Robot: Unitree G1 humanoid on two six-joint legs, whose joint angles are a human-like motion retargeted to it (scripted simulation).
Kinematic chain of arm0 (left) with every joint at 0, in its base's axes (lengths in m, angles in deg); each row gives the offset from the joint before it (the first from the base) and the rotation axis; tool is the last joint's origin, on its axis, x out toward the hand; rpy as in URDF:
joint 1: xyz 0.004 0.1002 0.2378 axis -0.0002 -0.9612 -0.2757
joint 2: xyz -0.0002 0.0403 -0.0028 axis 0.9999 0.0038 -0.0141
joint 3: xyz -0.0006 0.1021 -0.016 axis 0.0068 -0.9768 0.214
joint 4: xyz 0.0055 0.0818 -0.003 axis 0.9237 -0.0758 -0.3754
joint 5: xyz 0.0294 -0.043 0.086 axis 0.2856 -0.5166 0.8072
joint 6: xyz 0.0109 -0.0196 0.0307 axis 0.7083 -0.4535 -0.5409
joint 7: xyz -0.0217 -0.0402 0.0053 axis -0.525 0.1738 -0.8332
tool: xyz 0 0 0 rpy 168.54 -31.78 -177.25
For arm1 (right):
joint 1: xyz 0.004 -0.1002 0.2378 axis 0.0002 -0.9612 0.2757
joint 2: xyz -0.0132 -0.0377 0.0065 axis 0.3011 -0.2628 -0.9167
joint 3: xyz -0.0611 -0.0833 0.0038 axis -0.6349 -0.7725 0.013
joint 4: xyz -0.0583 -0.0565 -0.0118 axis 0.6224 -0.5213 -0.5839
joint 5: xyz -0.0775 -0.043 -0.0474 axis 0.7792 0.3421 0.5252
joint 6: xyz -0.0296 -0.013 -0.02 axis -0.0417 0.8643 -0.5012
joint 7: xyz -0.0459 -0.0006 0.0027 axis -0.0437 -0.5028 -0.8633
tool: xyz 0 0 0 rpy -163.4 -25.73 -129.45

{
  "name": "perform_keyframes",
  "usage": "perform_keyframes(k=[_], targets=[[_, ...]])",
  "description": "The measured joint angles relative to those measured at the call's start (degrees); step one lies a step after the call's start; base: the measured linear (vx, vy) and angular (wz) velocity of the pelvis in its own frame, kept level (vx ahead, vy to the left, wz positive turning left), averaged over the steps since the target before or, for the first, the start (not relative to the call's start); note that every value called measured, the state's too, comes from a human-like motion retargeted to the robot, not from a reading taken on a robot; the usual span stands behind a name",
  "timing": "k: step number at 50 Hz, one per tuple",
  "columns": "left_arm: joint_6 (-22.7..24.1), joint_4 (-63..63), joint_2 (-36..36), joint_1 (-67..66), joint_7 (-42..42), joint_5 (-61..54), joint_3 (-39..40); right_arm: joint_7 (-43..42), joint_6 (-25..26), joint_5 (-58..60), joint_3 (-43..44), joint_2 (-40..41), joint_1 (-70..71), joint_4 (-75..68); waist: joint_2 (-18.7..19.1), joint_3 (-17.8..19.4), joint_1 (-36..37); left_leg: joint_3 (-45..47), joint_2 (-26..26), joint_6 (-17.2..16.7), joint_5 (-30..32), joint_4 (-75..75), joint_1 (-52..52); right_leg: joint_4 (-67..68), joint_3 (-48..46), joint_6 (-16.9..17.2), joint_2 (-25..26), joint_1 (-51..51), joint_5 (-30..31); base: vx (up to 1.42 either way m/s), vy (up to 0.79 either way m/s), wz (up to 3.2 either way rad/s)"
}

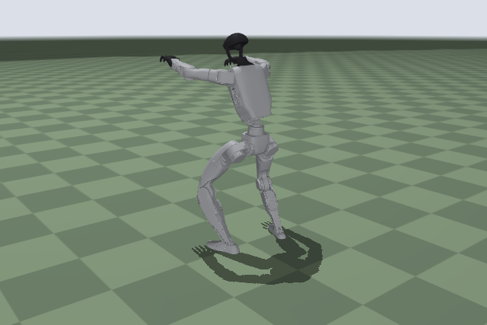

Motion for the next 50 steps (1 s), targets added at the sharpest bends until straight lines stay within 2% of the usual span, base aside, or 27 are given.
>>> perform_keyframes(k=[3, 6, 10, 14, 18, 20, 23, 28, 32, 36, 41, 50], targets=[[-0.63, 0.59, 0.6, 2.45, 0.34, 0.32, -4.01, -1.25, 0.92, 0.59, 0.1, 2.94, 1.02, -1.02, -0.17, 2.69, -1.46, -2.25, 0.23, 0.01, -2.36, 10.74, -9.67, 11.98, 2.32, -1.06, -2.31, -9.55, -3.44, -0.22, 0.04, 0.09], [-1.62, 0.5, -0.11, 3.62, 0.13, 0.54, -6.42, -0.95, 1.45, -5.74, -1.02, 3.39, 1.81, -0.79, 1.52, 2.96, -0.73, -3.64, 0.97, 0.82, -3.26, 20.42, -20.7, 21.96, 6.06, -2.18, -3.14, -21.62, -3.78, -0.25, 0.1, -0.21], [-1.93, -0.5, 0.77, 2.92, 1.59, 2.43, -6.53, -3.61, 2.8, -8.04, -3.97, 8.72, 4.4, -3.49, 2.45, 2.96, -1.33, -4.91, 2.2, 1.65, -3.47, 33.4, -36.05, 35.62, 12.41, -2.13, -3.64, -39.43, -3.78, -0.22, 0.09, -0.34], [-2.34, -3.93, -1.59, 2.43, 3.51, 1.89, -6.53, -5.36, 3.5, -9.9, -4.23, 12.24, 4.45, -5.74, 3.08, 2.96, 0.16, -7.37, 4.48, 2.9, -3.68, 46.49, -50.96, 48.44, 18.52, -1.74, -1.8, -56.05, -3.78, -0.15, 0.07, -0.45], [-3.36, -7.98, -4.29, 0.76, 5.81, -1.09, -6.53, -4.89, 4.73, -11.65, -3.63, 17.04, 2.63, -8.3, 1.8, 2.96, 1.34, -10.49, 6.9, 4.07, -4.78, 58.68, -62.39, 60.34, 24.53, -1.1, 1.69, -69.39, -3.78, -0.08, 0.06, -0.54], [-4.14, -10.6, -7.3, -3.56, 7.57, -4.45, -6.53, -4.24, 5.51, -12.19, -2.64, 20.7, -2.02, -9.89, 1.24, 2.96, 2.38, -13.08, 8.4, 4.18, -6.95, 64.6, -62.91, 65.03, 26.41, -0.07, 4.2, -70.26, -3.78, -0.08, 0.1, -0.78], [-4.98, -14.34, -14.4, -13.62, 12.22, -8.4, -1.33, -4.88, 5.78, -8.91, -0.51, 23.15, -10.46, -11.8, 3.17, 2.96, 4.15, -17.38, 8.63, 4.23, -9.42, 72.64, -62.91, 71.95, 29.62, 2.11, 7.07, -70.26, -3.78, -0.11, 0.07, -0.39], [-5.61, -19.3, -24.72, -26.02, 17.81, -11.89, 1.51, -6.16, 7.59, -7.22, -1.52, 29.24, -20.09, -16.04, 3.34, 2.96, 3.91, -23.73, 4.2, 2.65, -9.66, 82.32, -62.91, 82.97, 37.11, 6.21, 11.47, -70.26, -3.78, -0.12, -0.05, 0.09], [-6.46, -21.85, -29.13, -32.21, 20.17, -9.95, -0.03, -7.49, 7.69, -4.32, -3.66, 33.26, -24.58, -17.98, 2.78, 2.96, 2.19, -26.88, 0.55, 0.16, -9.68, 86.83, -62.91, 88.81, 42.5, 9.71, 15.23, -70.26, -3.78, -0.03, -0.03, 0.04], [-6.18, -21.6, -28.26, -36.39, 21.37, -2.49, -1.98, -8.91, 5.94, -0.45, -5.2, 34.23, -27.41, -16.33, 2.09, 2.96, -0.22, -26.79, -0.39, -0.46, -9.68, 87.19, -62.91, 89.46, 43.22, 10.45, 15.61, -70.26, -3.78, 0.0, 0.0, 0.0], [-5.5, -21.38, -24.89, -35.94, 19.75, 3.68, -4.81, -8.65, 5.52, -0.11, -5.56, 32.56, -27.19, -15.41, 1.94, 2.96, -1.96, -23.33, 1.65, 0.47, -9.5, 84.04, -62.91, 85.42, 39.63, 9.39, 12.51, -70.26, -3.78, 0.0, 0.0, 0.0], [-5.56, -24.74, -23.98, -34.83, 21.22, -3.25, -2.25, -11.88, 6.44, -1.49, -4.47, 31.34, -26.63, -19.61, 2.43, 2.96, -2.55, -23.84, 1.49, 0.17, -9.46, 83.46, -62.91, 84.79, 37.97, 9.26, 11.83, -70.26, -3.78, 0.0, 0.0, 0.0]])
